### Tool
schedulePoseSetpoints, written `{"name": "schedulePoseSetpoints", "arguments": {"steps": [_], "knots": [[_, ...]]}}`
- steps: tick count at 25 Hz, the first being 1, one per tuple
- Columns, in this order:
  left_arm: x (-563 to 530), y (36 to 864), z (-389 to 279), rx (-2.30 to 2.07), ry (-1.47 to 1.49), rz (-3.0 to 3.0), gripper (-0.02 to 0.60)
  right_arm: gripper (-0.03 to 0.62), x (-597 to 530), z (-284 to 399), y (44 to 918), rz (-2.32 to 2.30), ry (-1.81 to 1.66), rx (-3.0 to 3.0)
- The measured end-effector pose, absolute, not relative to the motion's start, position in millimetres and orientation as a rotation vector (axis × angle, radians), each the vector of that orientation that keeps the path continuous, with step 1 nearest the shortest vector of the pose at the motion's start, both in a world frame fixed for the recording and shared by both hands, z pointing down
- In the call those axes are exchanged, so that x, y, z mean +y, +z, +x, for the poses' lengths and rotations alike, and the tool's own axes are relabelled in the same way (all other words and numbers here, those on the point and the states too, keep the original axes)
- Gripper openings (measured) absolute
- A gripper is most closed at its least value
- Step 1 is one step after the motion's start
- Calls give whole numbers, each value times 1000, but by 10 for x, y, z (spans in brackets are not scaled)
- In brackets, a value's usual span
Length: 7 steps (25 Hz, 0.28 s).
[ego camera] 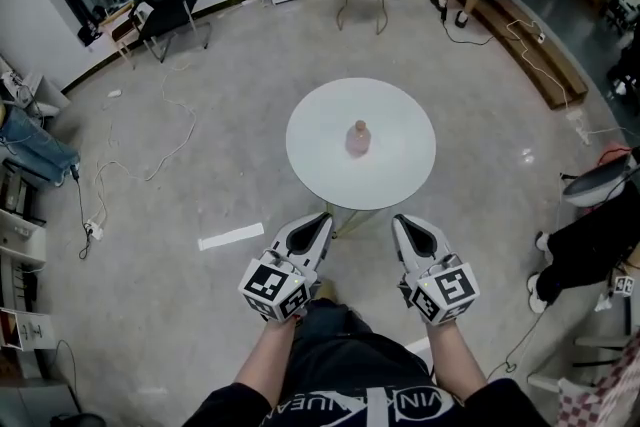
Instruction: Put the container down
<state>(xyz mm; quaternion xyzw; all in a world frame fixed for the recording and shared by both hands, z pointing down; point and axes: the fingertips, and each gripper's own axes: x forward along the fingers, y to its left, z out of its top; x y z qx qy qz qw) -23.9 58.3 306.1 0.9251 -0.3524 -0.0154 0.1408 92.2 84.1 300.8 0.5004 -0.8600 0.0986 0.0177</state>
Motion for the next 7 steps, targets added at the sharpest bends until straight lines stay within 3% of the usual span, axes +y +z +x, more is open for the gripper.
{"name": "schedulePoseSetpoints", "arguments": {"steps": [7], "knots": [[737,3046,-177,-1028,-33,2678,15,6,989,1016,3012,1566,306,-2655]]}}
